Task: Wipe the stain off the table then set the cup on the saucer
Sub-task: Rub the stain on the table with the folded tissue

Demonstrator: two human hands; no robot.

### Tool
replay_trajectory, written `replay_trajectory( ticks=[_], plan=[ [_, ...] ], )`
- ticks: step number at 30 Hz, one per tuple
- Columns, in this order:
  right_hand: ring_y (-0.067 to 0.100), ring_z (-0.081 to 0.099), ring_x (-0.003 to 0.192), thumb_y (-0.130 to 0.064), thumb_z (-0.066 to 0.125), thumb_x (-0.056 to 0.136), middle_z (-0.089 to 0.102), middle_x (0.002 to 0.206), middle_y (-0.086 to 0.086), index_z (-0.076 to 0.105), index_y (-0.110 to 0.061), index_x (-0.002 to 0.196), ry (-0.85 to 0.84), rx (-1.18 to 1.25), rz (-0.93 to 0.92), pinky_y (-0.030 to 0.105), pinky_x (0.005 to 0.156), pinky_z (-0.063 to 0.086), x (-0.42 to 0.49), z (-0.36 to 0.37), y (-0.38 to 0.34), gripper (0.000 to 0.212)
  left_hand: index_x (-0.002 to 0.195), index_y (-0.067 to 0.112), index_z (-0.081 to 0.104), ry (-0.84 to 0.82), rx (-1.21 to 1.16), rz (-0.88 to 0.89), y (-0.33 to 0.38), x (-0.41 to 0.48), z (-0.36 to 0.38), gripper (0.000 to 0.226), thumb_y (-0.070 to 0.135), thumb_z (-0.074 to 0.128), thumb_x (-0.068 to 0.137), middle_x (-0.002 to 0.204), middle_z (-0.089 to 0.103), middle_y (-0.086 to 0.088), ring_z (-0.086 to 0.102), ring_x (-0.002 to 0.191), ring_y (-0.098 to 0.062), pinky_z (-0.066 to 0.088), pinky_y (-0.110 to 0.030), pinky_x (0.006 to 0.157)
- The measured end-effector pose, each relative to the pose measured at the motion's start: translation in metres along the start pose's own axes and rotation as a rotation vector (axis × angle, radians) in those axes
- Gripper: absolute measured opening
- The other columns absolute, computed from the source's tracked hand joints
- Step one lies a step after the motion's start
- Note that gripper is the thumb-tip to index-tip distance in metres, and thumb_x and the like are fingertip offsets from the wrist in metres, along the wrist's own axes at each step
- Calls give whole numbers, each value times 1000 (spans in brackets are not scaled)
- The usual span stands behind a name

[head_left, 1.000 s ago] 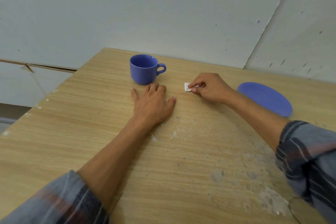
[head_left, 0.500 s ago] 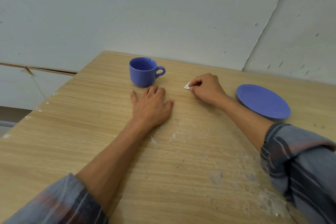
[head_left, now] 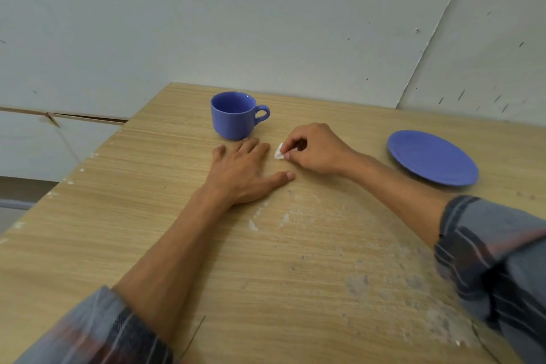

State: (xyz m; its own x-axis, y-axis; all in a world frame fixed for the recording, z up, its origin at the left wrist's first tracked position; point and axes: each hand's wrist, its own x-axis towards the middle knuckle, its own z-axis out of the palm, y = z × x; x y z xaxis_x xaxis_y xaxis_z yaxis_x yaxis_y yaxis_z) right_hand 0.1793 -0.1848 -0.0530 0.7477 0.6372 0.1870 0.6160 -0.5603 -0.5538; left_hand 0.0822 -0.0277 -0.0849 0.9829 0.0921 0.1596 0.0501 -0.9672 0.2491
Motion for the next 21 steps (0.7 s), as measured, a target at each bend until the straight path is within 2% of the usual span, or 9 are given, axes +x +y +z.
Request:
replay_trajectory(
  ticks=[3,5,7,9,11,16,18,21],
  plan=[
    [-10,58,70,-15,70,75,70,82,-14,75,-24,81,-15,3,-2,0,64,41,1,-5,4,11,144,30,32,-20,8,5,-2,1,-1,94,88,29,70,157,27,2,19,144,-14,11,-48,113],
    [0,62,78,-12,68,77,74,91,-3,75,-16,86,70,-10,35,7,69,45,7,-10,7,12,144,30,33,-17,10,6,-2,1,0,94,88,29,70,157,27,2,19,144,-15,11,-48,113],
    [6,65,82,-11,67,77,75,92,-2,75,-17,83,70,12,39,17,75,50,9,-9,6,12,143,30,33,-9,12,6,-2,0,0,94,88,29,70,156,27,3,19,144,-14,10,-48,113],
    [-3,64,77,-14,70,73,74,85,-11,74,-27,74,-47,28,9,12,70,49,6,-7,3,14,142,29,35,-2,9,10,-2,0,0,93,88,29,70,156,28,3,20,144,-14,11,-48,113],
    [-6,62,73,-16,72,71,72,79,-17,74,-30,73,-137,9,4,7,66,47,5,-9,0,13,141,29,36,5,10,11,-1,1,0,92,87,30,70,155,30,2,21,143,-15,12,-49,112],
    [6,59,78,-9,66,78,73,92,-1,74,-15,86,62,-44,58,2,64,39,8,-16,11,13,137,28,42,48,-15,39,3,0,0,81,81,37,75,147,40,1,31,137,-17,17,-47,110],
    [5,63,79,-10,68,75,74,90,-6,75,-19,82,-29,-21,43,5,64,42,-2,-23,12,13,137,27,42,56,-38,69,7,-1,0,78,78,39,78,147,41,1,34,136,-18,19,-45,110],
    [-7,64,73,-15,74,72,73,78,-24,75,-32,75,-307,24,41,6,63,45,-24,-42,12,18,140,28,39,45,-34,102,13,-1,3,77,76,38,80,152,36,0,31,139,-19,17,-42,112]
  ],
)
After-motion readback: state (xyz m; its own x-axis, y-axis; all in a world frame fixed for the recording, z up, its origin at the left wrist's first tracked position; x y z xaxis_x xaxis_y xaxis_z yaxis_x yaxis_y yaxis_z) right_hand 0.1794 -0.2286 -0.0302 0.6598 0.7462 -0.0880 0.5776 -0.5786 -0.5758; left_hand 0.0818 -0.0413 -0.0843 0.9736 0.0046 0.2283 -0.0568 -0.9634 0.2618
